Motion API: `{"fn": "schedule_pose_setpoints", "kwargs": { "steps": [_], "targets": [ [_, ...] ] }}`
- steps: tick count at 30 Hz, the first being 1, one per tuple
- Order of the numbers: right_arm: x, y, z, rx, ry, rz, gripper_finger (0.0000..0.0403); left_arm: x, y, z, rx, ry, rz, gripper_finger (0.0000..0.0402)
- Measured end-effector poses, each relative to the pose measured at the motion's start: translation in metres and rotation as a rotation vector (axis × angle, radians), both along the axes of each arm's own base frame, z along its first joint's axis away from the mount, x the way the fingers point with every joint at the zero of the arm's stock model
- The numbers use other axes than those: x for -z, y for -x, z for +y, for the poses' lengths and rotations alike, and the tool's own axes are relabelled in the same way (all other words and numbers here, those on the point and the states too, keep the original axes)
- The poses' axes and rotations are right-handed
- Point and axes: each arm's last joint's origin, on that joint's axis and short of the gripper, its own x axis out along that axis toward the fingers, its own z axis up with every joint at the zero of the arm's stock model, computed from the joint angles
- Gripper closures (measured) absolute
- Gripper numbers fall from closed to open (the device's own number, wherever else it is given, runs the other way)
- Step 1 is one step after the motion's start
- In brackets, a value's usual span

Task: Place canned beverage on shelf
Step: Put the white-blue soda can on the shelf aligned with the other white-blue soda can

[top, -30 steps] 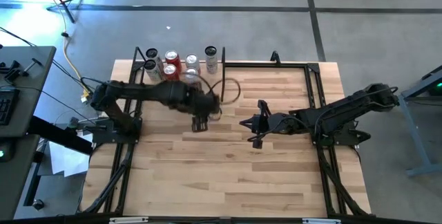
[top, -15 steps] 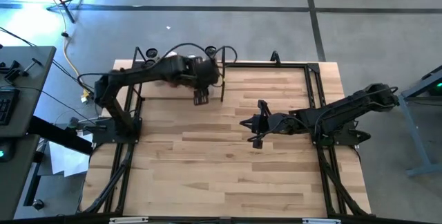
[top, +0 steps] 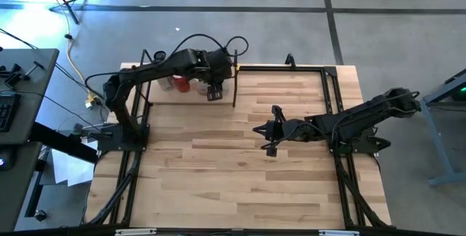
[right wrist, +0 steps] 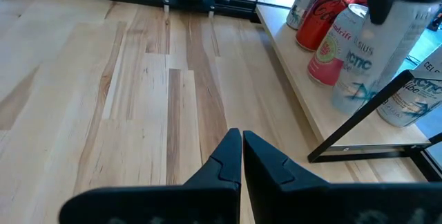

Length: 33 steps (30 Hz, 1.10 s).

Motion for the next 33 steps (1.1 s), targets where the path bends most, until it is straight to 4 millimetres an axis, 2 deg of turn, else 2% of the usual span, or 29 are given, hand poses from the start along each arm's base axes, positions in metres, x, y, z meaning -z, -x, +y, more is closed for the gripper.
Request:
{"fn": "schedule_pose_setpoints", "kwargs": {
  "steps": [5,11,18,23,33],
  "targets": [
    [0.000,0.000,0.000,0.000,0.000,0.000,0.0403,0.019,-0.009,0.012,0.002,0.014,0.054,0.0161],
    [0.000,0.000,0.000,0.000,0.000,0.000,0.0403,0.026,-0.013,0.022,-0.004,0.009,0.060,0.0161],
    [0.000,0.000,0.000,-0.006,0.014,0.004,0.0403,0.019,-0.014,0.026,-0.005,0.012,0.045,0.0159],
    [0.000,0.000,0.000,-0.007,0.016,0.004,0.0403,0.009,-0.014,0.028,0.002,0.032,-0.005,0.0134],
    [0.000,0.000,0.000,-0.006,0.014,0.004,0.0403,0.011,-0.010,0.035,0.000,0.090,-0.012,0.0126]
  ]
}}
